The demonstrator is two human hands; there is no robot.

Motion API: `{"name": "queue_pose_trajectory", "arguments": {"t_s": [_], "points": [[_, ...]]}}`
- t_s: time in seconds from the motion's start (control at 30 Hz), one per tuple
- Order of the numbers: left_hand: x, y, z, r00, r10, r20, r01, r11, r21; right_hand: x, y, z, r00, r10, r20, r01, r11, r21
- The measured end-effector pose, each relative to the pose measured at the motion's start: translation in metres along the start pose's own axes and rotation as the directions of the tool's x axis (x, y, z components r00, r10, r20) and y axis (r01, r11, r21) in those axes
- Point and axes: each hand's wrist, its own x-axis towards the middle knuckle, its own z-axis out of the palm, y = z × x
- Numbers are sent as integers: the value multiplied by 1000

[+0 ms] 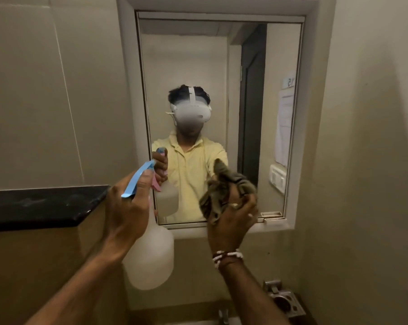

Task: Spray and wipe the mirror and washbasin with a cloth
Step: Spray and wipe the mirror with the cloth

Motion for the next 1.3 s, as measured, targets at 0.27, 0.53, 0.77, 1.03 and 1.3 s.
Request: {"name": "queue_pose_trajectory", "arguments": {"t_s": [0.27,0.53,0.77,1.03,1.3], "points": [[-9,-19,-19,1000,-2,19,2,1000,2,-59,-60,35,857,-450,253,474,880,-41],[-12,-6,19,999,7,43,-3,996,-93,-14,-1,3,913,-357,199,382,919,-100],[-16,16,69,997,40,62,-29,985,-171,58,65,-50,986,155,-62,-162,980,-120],[30,45,85,995,46,90,-32,988,-154,117,37,-45,982,52,-179,-73,991,-110],[122,96,73,987,137,88,-125,984,-127,278,-61,-50,955,-62,-291,40,996,-83]]}}
